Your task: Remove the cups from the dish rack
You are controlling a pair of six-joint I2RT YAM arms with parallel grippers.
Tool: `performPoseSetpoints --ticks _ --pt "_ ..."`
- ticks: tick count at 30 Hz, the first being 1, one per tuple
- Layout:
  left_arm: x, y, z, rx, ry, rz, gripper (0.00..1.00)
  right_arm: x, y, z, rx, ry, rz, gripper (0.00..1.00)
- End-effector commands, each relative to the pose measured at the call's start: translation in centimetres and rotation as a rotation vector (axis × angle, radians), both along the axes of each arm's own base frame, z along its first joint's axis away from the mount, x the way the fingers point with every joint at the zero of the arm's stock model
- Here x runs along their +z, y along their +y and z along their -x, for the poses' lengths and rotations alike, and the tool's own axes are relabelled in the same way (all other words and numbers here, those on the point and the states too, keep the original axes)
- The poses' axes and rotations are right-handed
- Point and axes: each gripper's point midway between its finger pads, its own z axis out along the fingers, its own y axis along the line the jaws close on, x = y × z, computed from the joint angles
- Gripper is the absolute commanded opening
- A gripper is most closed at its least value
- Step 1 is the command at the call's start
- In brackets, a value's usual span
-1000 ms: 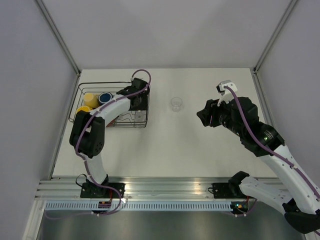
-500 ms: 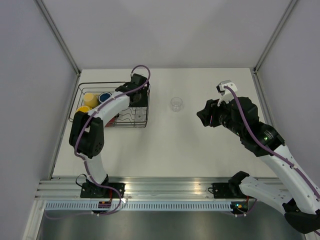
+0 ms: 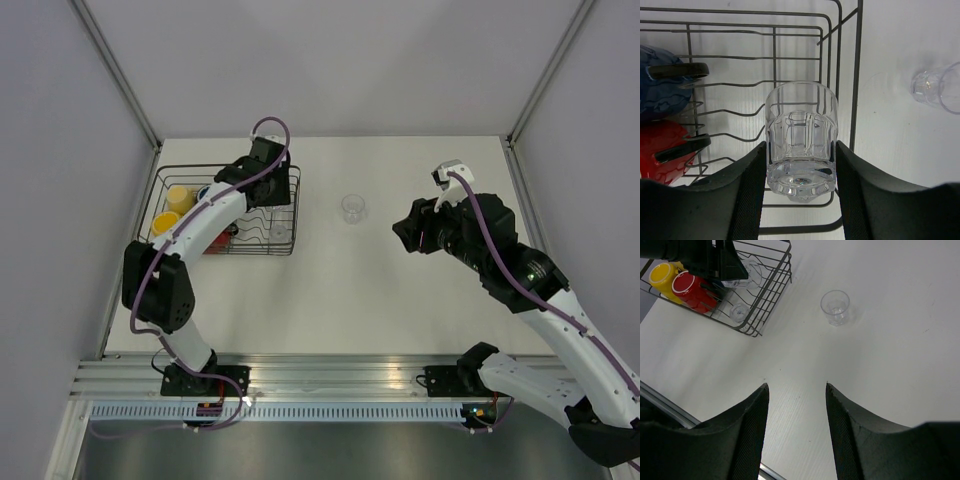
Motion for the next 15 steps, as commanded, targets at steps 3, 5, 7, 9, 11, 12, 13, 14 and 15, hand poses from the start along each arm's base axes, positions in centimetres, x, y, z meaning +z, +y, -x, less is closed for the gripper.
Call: performPoseSetpoints --ticks 3,5,7,9,11,12,13,14,15 --pt "7.4 0.7 0.6 0.005 -0.156 0.041 0.02 0.6 1.2 -0.4 0.039 -0.030 -0.040 0.55" --pt "9.0 0.3 1.7 -0.019 -0.181 0.095 0.02 1.2 1.9 -0.6 0.069 -0.059 -0.067 0.56" --pt "9.9 -0.5 2.7 -0.051 -0.185 0.158 0.02 1.2 2.7 -0.7 0.093 -0.079 -0.101 0.58" --pt "12.0 -0.8 4.1 -0.070 -0.226 0.214 0.02 1.4 3.2 -0.8 0.107 -0.093 -0.133 0.60" --pt "12.9 -1.7 5.3 -0.121 -0.244 0.275 0.02 1.2 3.8 -1.1 0.124 -0.110 -0.164 0.64" --pt "14.7 -1.9 6.2 -0.143 -0.288 0.319 0.02 1.1 4.0 -1.2 0.124 -0.112 -0.179 0.70" --pt "14.8 -3.0 7.4 -0.211 -0.277 0.376 0.02 0.6 4.4 -1.5 0.120 -0.115 -0.203 0.72" --pt "15.8 -3.7 7.9 -0.242 -0.305 0.424 0.02 0.3 4.5 -1.6 0.121 -0.120 -0.214 0.72" --pt "16.8 -3.9 9.1 -0.277 -0.325 0.463 0.02 -0.2 4.7 -1.9 0.117 -0.130 -0.229 0.72"
